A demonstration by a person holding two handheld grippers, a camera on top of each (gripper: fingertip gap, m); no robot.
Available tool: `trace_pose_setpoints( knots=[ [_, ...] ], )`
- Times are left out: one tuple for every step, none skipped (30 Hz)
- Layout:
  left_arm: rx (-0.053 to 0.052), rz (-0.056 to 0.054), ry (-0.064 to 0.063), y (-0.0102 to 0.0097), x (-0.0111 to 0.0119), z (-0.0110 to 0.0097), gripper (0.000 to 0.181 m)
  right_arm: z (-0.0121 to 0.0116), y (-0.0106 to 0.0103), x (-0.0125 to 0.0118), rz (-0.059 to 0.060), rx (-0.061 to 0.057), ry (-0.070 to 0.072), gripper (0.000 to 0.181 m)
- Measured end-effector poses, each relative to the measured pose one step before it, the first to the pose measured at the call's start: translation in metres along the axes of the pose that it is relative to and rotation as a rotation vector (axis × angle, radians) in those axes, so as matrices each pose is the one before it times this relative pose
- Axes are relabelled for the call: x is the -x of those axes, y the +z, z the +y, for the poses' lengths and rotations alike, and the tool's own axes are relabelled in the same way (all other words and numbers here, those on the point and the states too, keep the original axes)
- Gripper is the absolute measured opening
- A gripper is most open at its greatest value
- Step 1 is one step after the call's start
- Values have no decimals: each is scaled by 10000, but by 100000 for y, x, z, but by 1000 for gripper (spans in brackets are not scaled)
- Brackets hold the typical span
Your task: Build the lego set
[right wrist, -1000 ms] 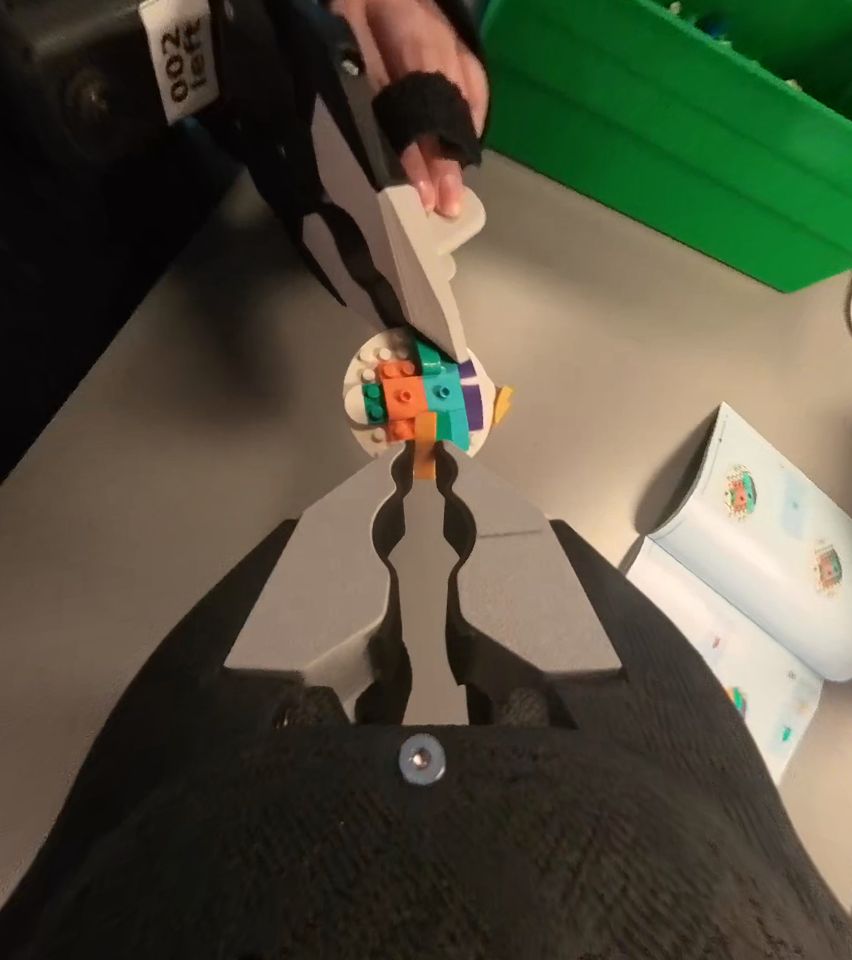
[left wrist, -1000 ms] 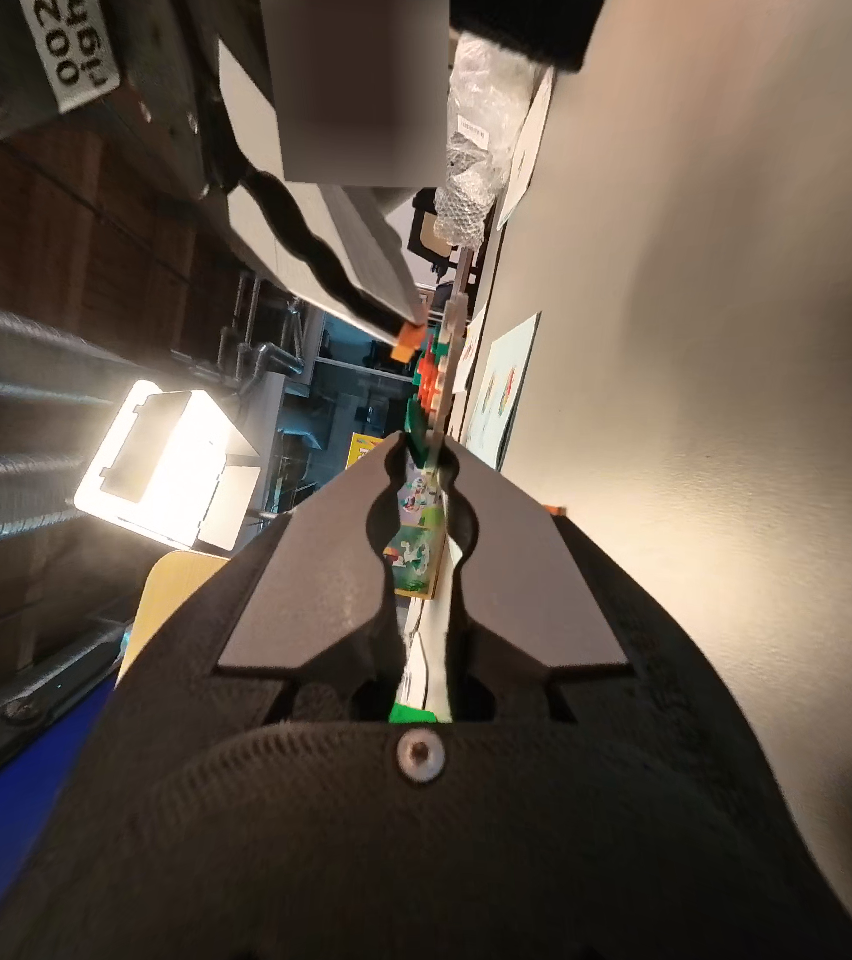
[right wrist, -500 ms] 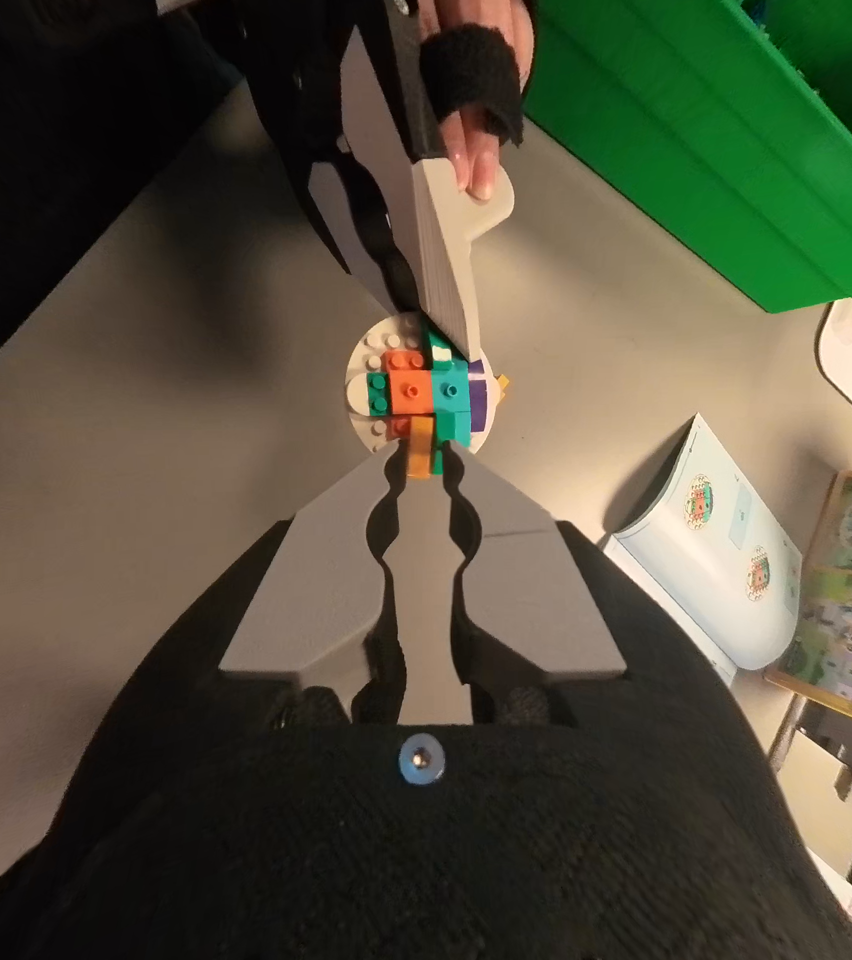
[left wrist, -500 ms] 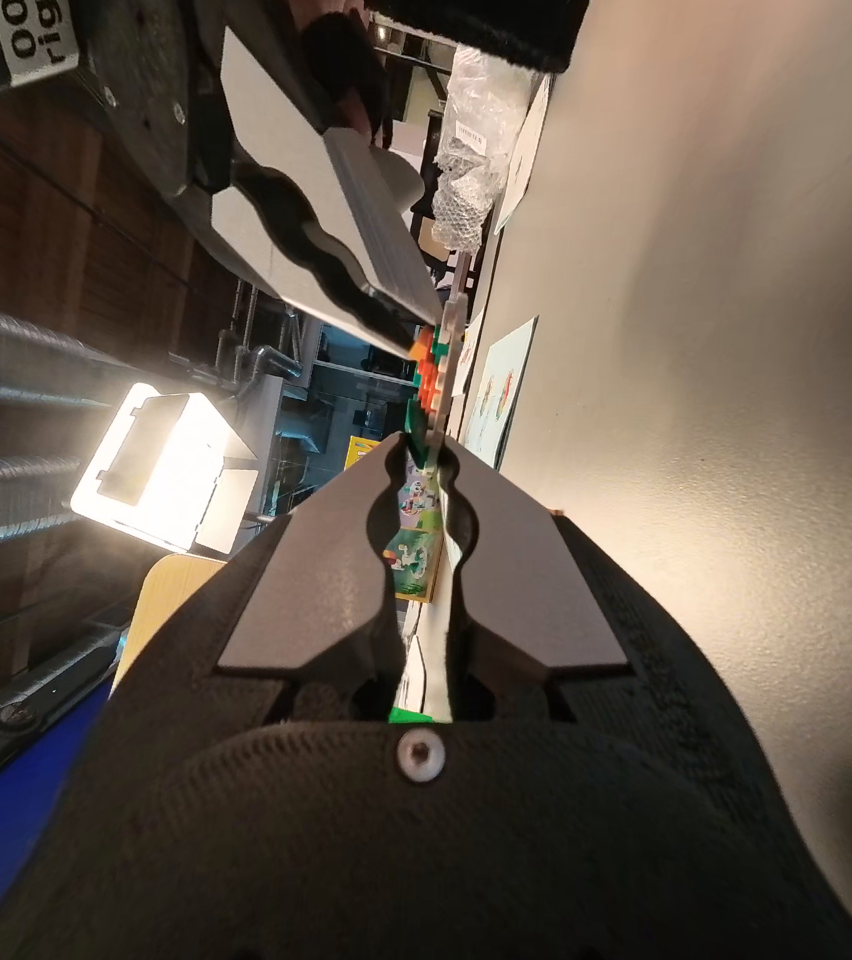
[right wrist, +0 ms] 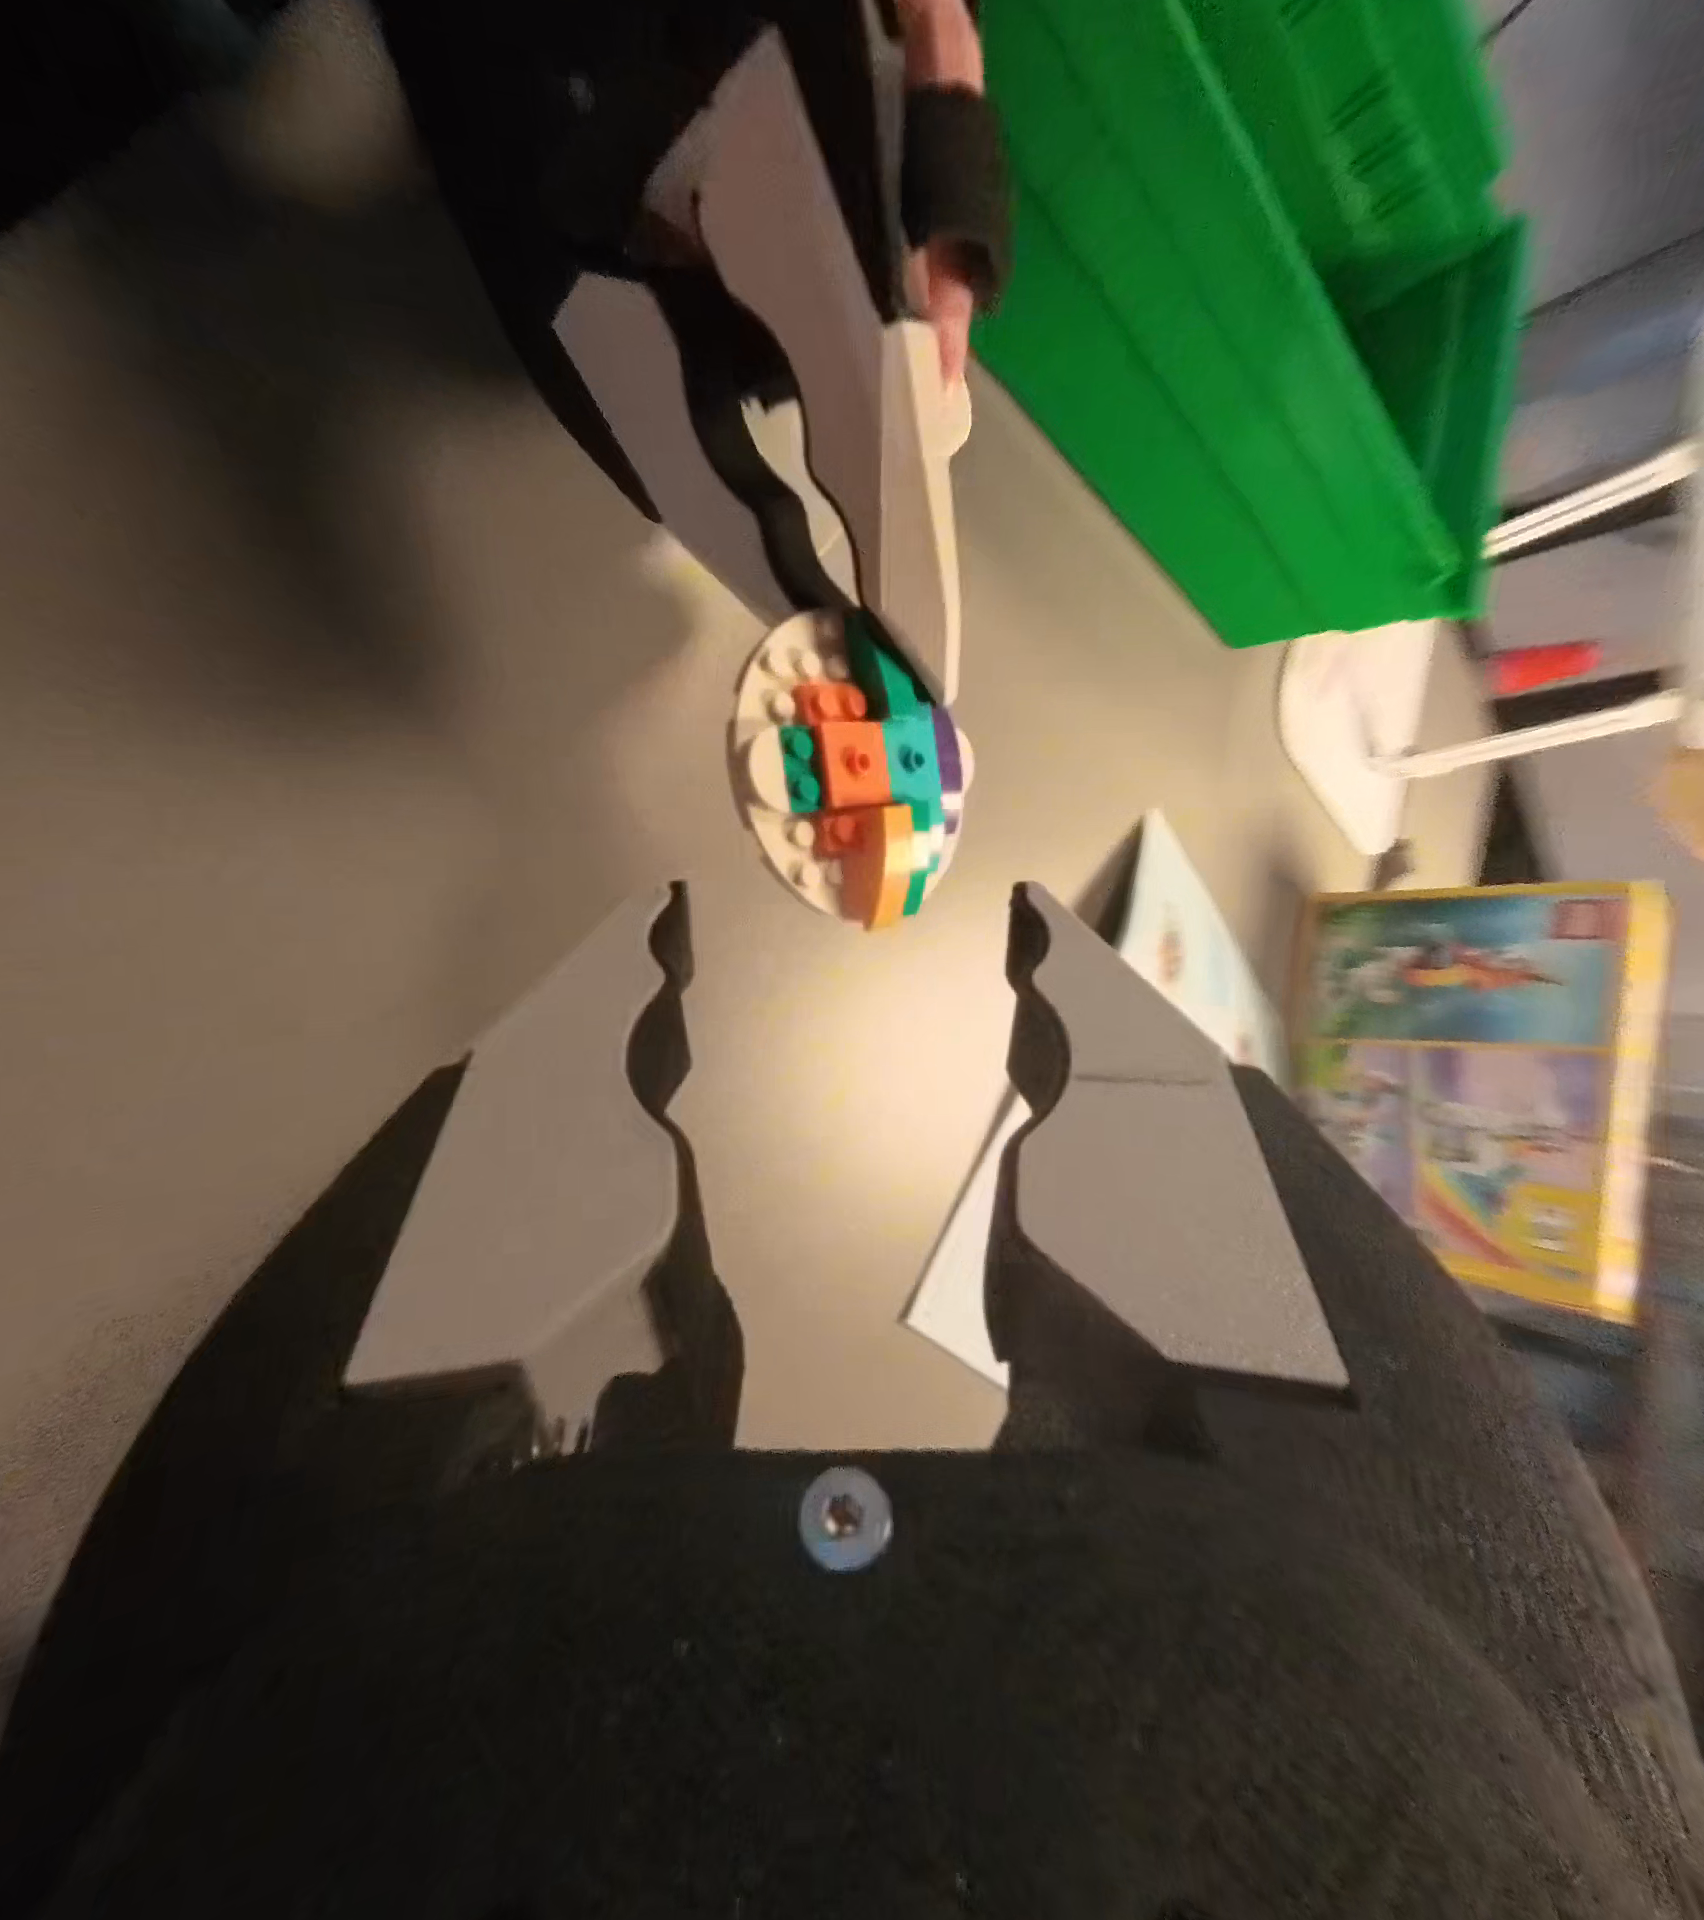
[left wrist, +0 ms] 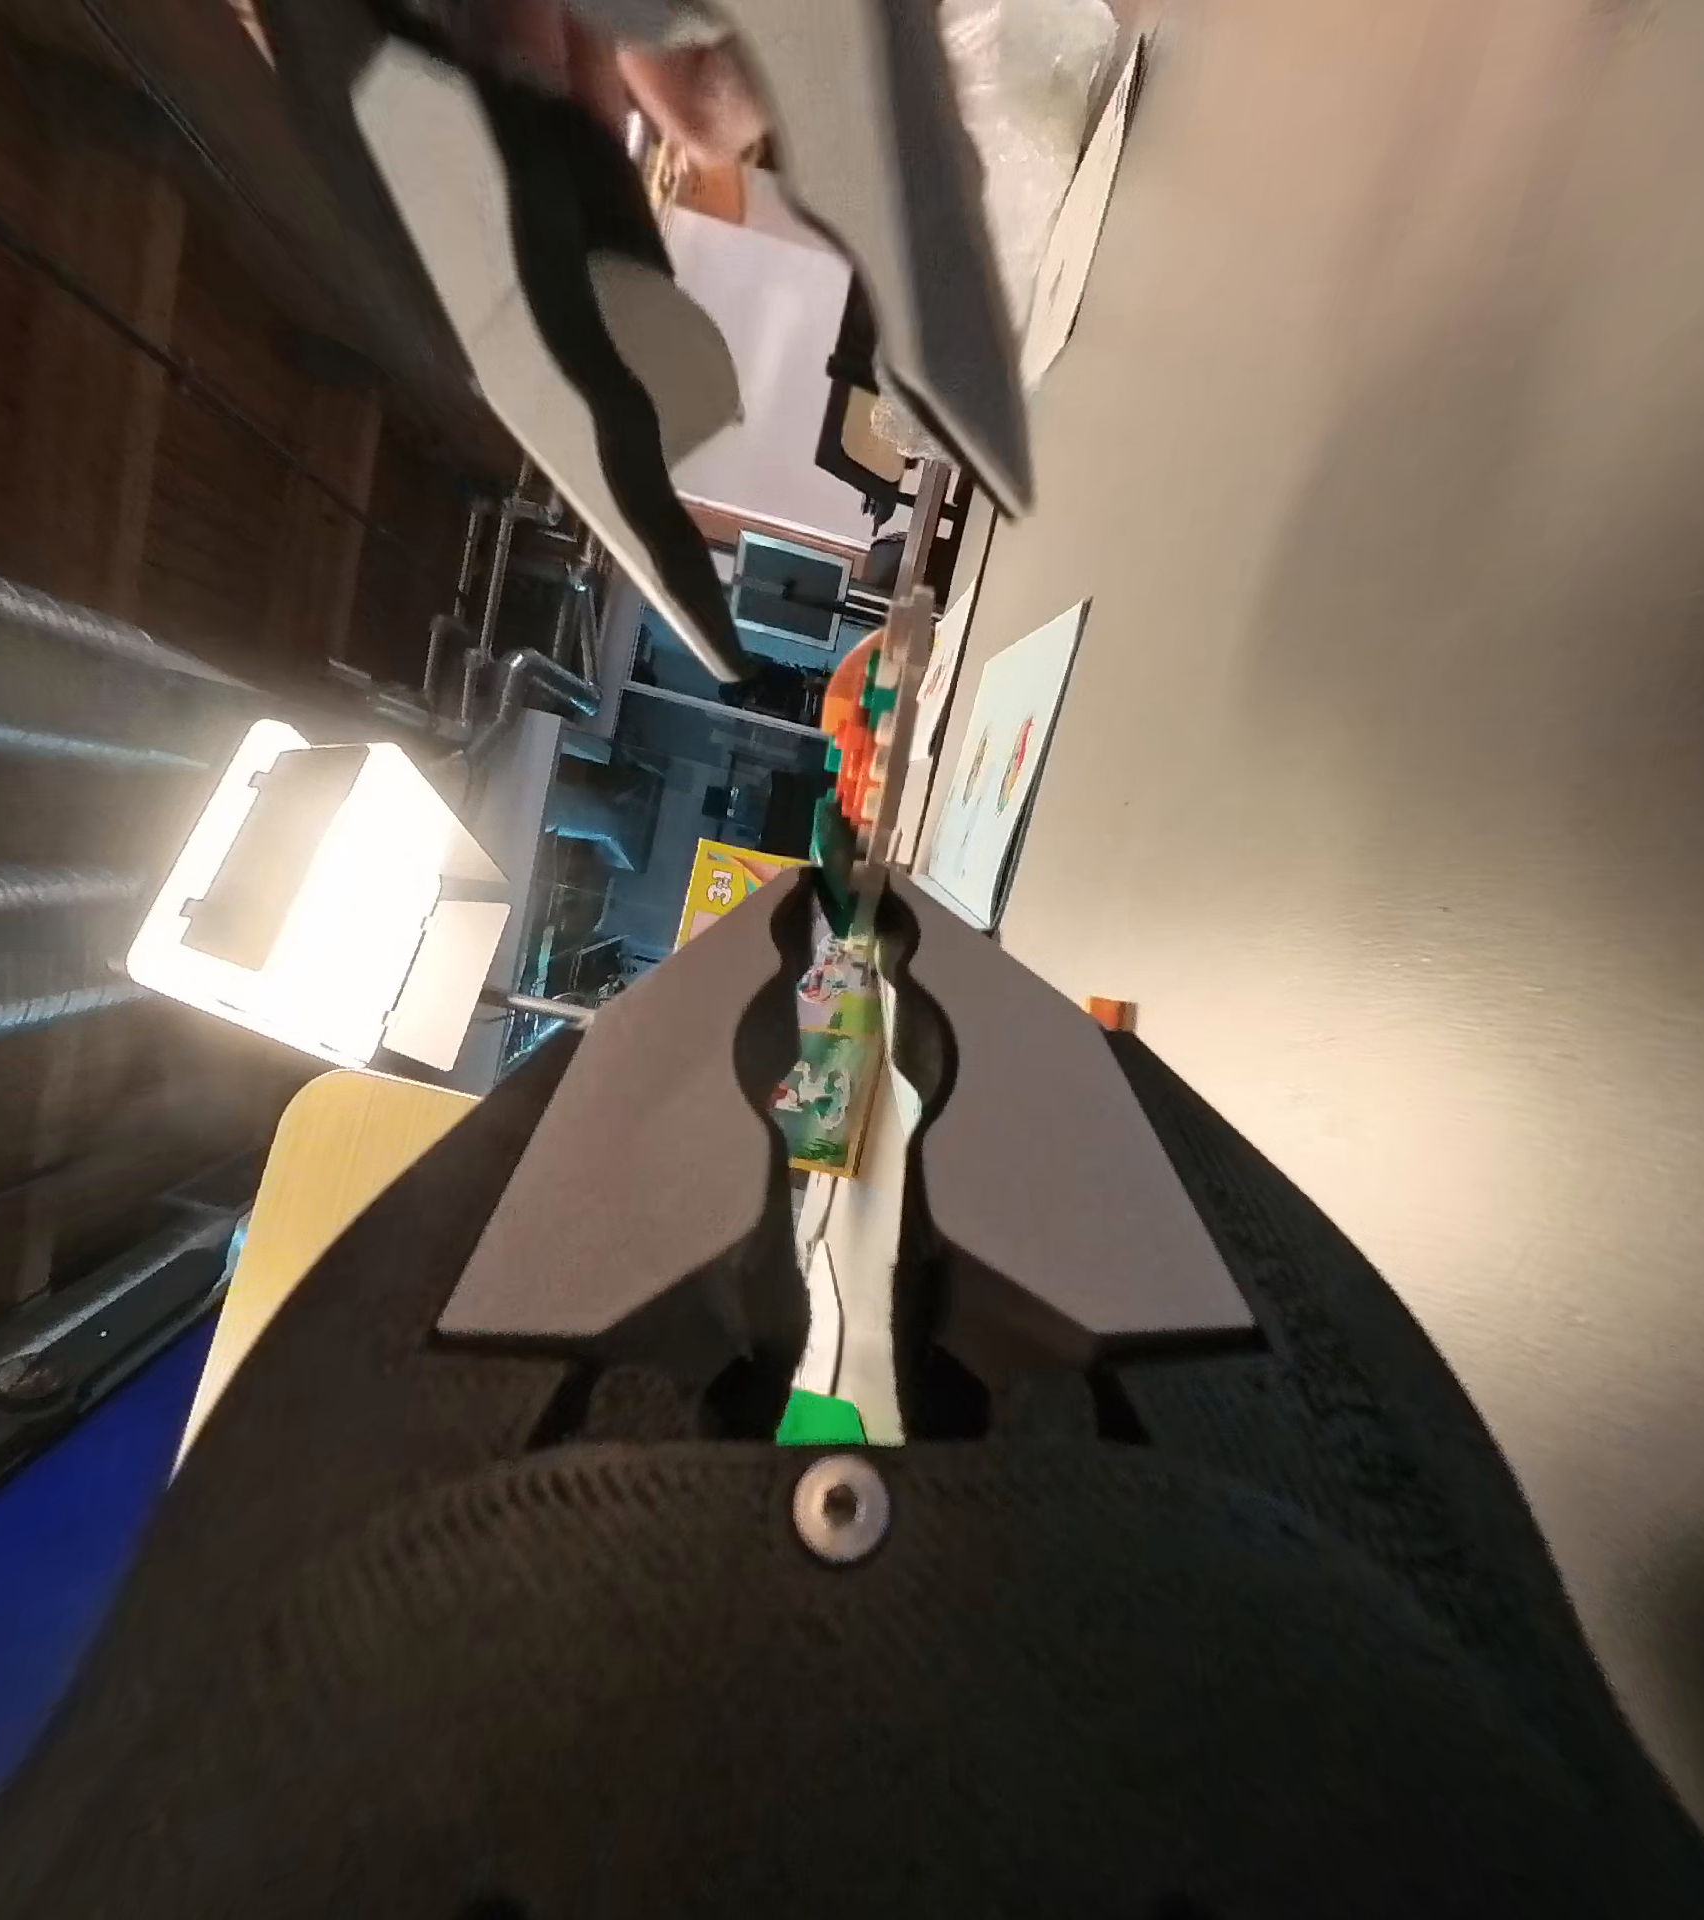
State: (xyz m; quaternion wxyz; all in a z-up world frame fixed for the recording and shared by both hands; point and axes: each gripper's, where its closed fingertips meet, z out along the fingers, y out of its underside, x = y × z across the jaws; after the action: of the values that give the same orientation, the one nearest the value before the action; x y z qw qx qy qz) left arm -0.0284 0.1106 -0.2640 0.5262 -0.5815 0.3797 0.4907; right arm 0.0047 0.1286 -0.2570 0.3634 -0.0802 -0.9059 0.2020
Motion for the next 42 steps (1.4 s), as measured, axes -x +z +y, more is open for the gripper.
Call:
trace_pose_setpoints(
  knots=[
    [18,-15,-11,6,29,7,10,-4,283,98,642,177,-572,59],
    [9,7,-28,24,-12,4,10,237,341,36,617,393,-570,56],
    [10,20,-28,14,-19,3,10,166,352,244,409,342,-532,55],
    [14,-4,-28,14,18,29,10,-24,258,123,401,186,-359,53],
    [16,-10,-48,14,42,23,10,-65,188,76,332,108,-219,48],
    [5,20,-72,3,3,5,10,-28,166,121,223,88,-164,45],
    [-10,23,-59,-17,-9,-6,10,63,133,-76,290,120,-141,41],
    [-8,2,-14,-17,3,-32,10,82,108,-179,302,119,-157,38],
    [-6,12,1,-13,-17,-47,10,43,92,-113,198,83,-122,36],
    [-5,42,-4,-4,-81,-42,10,-24,56,-128,174,41,-45,32],
    [-5,45,1,-2,-70,-36,10,-125,14,-145,165,-37,-7,28],
    [9,38,-4,-2,-65,-18,10,-16,34,-159,143,39,-24,22],
    [42,7,-45,16,12,67,10,37,51,-72,70,53,-71,21],
    [42,38,-108,19,5,54,10,38,49,-42,67,54,-37,21],
    [39,44,-152,2,17,47,10,31,38,-60,90,57,-21,20],
    [47,89,-186,-5,-33,42,10,17,30,-64,122,65,-75,19],
    [32,89,-170,-10,-30,55,10,16,14,-88,147,79,-125,17],
    [0,53,-141,-22,8,4,9,-3,1,-105,151,69,-121,15],
    [13,104,-102,-7,-103,7,10,57,28,-53,92,106,-89,14],
    [0,109,-38,6,-146,-26,10,97,43,6,28,93,-80,13],
    [-15,95,8,20,-168,-73,10,158,61,33,-38,97,-40,12],
    [3,26,28,5,-74,-61,10,114,34,37,-86,47,38,11],
    [-17,-17,2,-2,27,-44,10,44,6,14,-108,-7,96,11],
    [-30,-67,-1,-21,108,-52,9,-5,-14,-3,-132,-25,98,12],
    [-46,-124,31,-52,209,-77,9,-15,9,47,-163,-18,32,14],
    [-37,-119,25,-40,184,-73,9,-53,2,-38,-36,-7,-39,15],
    [-53,-44,41,-50,67,-104,9,10,65,163,-122,42,-7,16],
    [17,36,15,-4,-63,20,9,5,67,163,-98,25,39,18],
    [24,62,-25,17,-76,49,9,17,40,66,9,-19,24,17],
    [10,42,-26,6,-52,24,9,56,28,-24,84,0,-32,16],
    [-3,87,-60,-18,-113,-10,9,54,-42,-160,173,35,-93,13],
    [-86,117,-112,-51,-120,-128,9,80,-54,-257,189,64,-85,10],
    [-90,38,-108,-54,-13,-176,9,73,-44,-244,123,47,60,9],
    [-45,-19,-57,-23,57,-95,9,13,-43,-142,35,14,122,8],
    [0,70,-33,22,-95,7,9,44,-4,13,-24,54,2,8],
    [9,63,13,15,-107,21,10,37,32,96,-26,66,-104,8],
    [7,41,15,5,-78,11,10,24,15,86,-21,37,-82,8],
    [7,31,-9,5,-49,8,10,20,18,67,-44,15,22,8],
    [-3,-2,-24,1,18,-6,10,8,9,4,-13,-1,30,8],
    [-1,8,-40,-6,13,21,10,0,14,-2,4,-22,-26,8],
    [-4,3,-77,-14,39,21,10,-26,22,1,-27,-66,91,8],
    [-20,67,-156,-1,-13,10,9,-22,35,65,-112,-103,302,9]
  ],
)
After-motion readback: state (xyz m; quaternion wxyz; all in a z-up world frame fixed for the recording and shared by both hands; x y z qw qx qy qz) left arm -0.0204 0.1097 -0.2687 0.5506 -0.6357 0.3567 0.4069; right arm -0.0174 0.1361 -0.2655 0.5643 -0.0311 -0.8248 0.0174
